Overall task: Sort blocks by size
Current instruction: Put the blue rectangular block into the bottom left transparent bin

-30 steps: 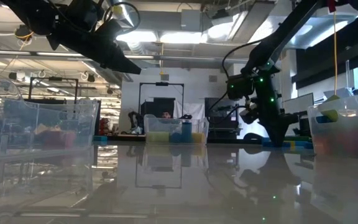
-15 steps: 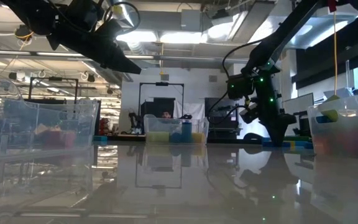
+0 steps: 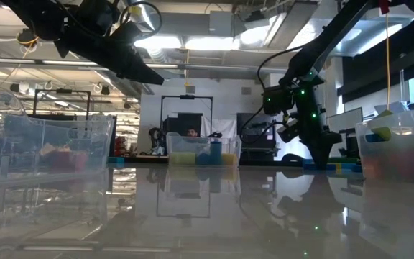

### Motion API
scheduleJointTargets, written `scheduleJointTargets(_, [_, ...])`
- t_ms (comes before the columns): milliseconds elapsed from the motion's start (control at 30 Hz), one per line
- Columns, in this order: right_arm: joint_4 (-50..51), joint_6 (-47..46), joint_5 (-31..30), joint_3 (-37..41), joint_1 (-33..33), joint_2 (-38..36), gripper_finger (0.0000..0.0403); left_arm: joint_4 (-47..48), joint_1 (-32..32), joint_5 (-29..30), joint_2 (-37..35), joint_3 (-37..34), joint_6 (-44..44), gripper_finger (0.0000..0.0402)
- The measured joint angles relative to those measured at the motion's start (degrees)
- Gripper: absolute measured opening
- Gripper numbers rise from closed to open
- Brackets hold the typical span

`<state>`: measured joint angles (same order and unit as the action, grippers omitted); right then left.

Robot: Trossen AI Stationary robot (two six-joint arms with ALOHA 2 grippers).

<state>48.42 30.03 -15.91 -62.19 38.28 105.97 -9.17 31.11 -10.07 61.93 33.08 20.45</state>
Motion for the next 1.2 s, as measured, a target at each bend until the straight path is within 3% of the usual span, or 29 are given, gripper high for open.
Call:
scheduleJointTargets(733, [-4.44, -3.3, 5.25, 0.06, -0.43, -2.25, 0.0099, -0.62, 0.0, -2.75, -0.02, 0.02, -0.31, 0.0218])
scheduleJointTargets(1200, [-8.3, -4.88, 6.11, 0.04, -7.11, -2.32, 0.0099, -1.46, 0.0, -2.82, -0.04, 0.02, -0.62, 0.0218])
